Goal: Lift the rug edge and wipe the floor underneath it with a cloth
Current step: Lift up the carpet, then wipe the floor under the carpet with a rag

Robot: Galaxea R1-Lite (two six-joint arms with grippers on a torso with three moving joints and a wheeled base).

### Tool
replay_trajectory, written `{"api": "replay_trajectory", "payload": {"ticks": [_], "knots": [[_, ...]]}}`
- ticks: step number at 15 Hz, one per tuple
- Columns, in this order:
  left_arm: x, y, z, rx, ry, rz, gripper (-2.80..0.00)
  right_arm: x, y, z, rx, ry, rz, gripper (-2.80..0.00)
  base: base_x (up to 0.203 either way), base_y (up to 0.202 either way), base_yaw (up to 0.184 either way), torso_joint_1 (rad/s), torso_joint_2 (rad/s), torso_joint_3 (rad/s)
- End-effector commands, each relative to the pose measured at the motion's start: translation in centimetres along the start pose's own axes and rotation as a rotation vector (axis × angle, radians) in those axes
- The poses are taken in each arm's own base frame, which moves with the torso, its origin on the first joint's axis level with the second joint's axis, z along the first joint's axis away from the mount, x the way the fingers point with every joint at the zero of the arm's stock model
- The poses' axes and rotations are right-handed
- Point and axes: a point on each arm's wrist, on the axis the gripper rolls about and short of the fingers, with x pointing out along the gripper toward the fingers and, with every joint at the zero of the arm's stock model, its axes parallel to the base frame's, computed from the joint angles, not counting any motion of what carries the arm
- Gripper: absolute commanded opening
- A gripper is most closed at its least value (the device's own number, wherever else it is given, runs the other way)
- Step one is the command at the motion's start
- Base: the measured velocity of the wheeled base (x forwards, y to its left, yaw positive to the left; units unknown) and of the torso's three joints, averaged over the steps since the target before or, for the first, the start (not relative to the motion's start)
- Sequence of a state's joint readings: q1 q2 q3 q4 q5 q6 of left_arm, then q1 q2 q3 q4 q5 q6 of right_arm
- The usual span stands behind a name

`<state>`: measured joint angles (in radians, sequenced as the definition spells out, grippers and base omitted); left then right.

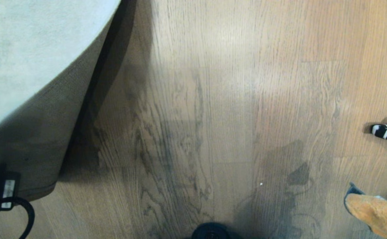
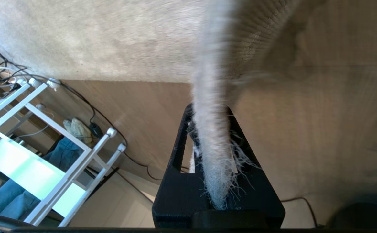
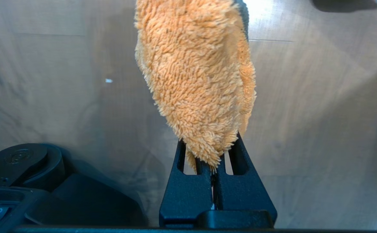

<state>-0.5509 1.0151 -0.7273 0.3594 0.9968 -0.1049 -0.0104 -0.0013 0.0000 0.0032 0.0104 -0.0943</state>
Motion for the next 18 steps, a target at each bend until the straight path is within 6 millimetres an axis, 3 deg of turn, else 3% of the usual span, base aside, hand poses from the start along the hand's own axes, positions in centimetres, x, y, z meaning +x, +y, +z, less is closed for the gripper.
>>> {"api": "replay_trajectory", "payload": {"ticks": [1, 11, 18], "knots": [[0.0, 0.1, -0.2, 0.002, 0.001, 0.007, -2.8, 0.0, 0.0, 0.0, -0.001, 0.001, 0.0, -2.8, 0.0, 0.196, 0.003, -0.002, 0.01, 0.003], [-0.2, 0.3, -0.2, -0.005, -0.005, 0.005, -2.8, 0.0, 0.0, 0.0, -0.001, 0.001, 0.0, -2.8, 0.0, 0.189, -0.002, 0.003, 0.0, 0.002], [-0.7, 1.2, 0.4, -0.055, -0.031, 0.016, -2.8, 0.0, 0.0, 0.0, -0.001, 0.001, 0.0, -2.8, 0.0, 0.014, 0.0, 0.001, 0.0, 0.001]]}}
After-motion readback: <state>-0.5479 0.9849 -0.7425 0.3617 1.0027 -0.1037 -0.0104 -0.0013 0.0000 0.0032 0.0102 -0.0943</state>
